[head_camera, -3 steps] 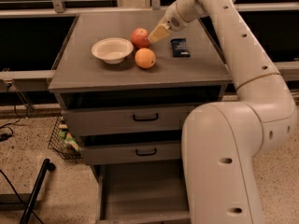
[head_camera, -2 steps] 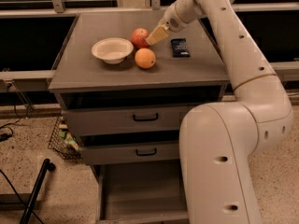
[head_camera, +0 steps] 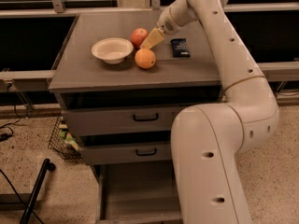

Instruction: Place apple into bottom drawer

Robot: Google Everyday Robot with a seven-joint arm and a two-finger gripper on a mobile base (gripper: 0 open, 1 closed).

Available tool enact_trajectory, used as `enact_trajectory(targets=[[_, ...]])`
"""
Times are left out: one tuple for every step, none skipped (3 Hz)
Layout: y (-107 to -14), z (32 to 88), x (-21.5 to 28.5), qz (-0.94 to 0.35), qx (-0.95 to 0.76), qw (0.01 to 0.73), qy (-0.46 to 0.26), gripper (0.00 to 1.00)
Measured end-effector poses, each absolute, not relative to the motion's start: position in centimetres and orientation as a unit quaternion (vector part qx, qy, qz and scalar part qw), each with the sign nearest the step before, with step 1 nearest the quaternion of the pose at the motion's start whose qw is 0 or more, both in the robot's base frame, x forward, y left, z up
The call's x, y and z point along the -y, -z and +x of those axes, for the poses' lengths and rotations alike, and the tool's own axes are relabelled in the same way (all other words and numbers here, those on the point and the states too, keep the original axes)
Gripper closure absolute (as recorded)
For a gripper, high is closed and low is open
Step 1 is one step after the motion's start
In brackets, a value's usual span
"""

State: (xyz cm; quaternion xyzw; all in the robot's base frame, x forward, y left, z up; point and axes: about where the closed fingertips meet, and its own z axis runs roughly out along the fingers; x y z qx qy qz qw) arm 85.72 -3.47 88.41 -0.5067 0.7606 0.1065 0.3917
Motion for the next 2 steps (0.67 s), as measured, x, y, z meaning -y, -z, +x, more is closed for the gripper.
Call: enact_trajectory(targets=[[-87.88, 85.8, 2.85, -0.506, -0.761, 0.389, -0.116, 0.23], [-87.52, 85.93, 2.35, -0.502, -0.761, 0.391, -0.129, 0.23]])
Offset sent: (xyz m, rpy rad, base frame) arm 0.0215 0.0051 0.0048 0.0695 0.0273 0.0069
